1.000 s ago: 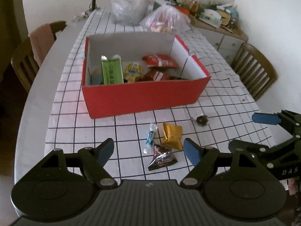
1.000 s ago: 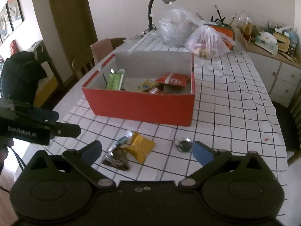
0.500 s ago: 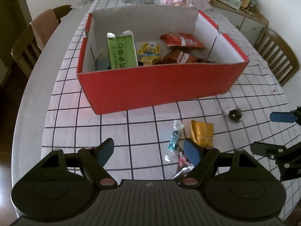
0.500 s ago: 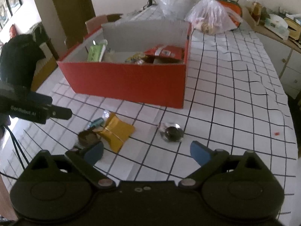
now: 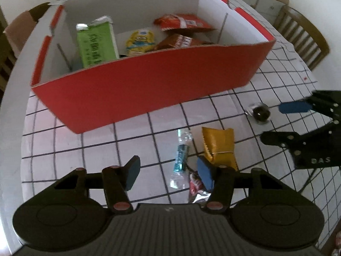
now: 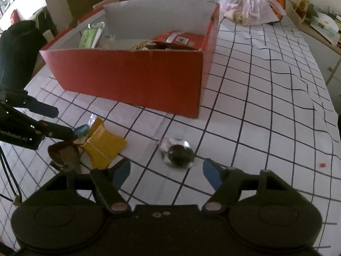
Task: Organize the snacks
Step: 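Grasp clear-wrapped candy with left tool while right tool grasps round dark candy, then lift the clear candy with left tool while right tool holds the round candy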
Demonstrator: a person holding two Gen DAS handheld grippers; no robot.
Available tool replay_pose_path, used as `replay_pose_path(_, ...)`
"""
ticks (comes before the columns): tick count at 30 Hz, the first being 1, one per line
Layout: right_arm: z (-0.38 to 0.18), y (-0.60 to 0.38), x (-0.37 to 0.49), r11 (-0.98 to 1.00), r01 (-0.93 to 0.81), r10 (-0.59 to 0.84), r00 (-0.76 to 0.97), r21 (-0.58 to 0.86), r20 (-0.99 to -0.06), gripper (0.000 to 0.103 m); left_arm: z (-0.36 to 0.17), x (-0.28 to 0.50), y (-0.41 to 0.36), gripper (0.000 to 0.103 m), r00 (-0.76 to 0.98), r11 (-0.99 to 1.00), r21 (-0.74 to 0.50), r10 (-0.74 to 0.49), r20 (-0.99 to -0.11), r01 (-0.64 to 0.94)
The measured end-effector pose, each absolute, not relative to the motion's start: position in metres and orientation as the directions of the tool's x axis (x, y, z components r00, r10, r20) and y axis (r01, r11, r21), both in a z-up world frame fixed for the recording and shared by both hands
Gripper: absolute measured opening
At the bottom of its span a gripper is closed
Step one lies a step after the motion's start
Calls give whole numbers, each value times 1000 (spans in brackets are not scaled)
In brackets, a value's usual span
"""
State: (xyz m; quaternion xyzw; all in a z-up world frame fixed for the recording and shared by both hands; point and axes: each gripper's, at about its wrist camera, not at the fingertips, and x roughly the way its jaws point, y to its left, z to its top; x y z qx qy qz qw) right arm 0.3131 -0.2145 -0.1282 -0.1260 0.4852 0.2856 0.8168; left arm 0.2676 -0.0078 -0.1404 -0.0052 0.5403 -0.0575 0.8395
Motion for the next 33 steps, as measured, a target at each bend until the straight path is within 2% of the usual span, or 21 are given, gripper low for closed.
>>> replay_pose_path(7,-134,-209,321,796,-603,337,363,57,-869,57,-149,274,-16,43,376,990,-90,-124,-918,109)
replay_pose_path(17,-141,-202,325,796,-605,297,382,6,-875,46,-154,278,-24,40,365,991,-74,-109,-925,109)
replay_pose_path(21,-141,-203,323,800,-600,299,392,5,-870,39,-153,278,-26,28,362,992,-65,-100,-927,107)
replay_pose_path(24,-141,-205,322,805,-594,301,400,5,-866,30,-153,278,-26,13,365,993,-62,-95,-926,100)
replay_pose_path(33,-138,-206,315,826,-564,295,415,12,-861,24,-153,272,-18,12,384,995,-76,-93,-919,59)
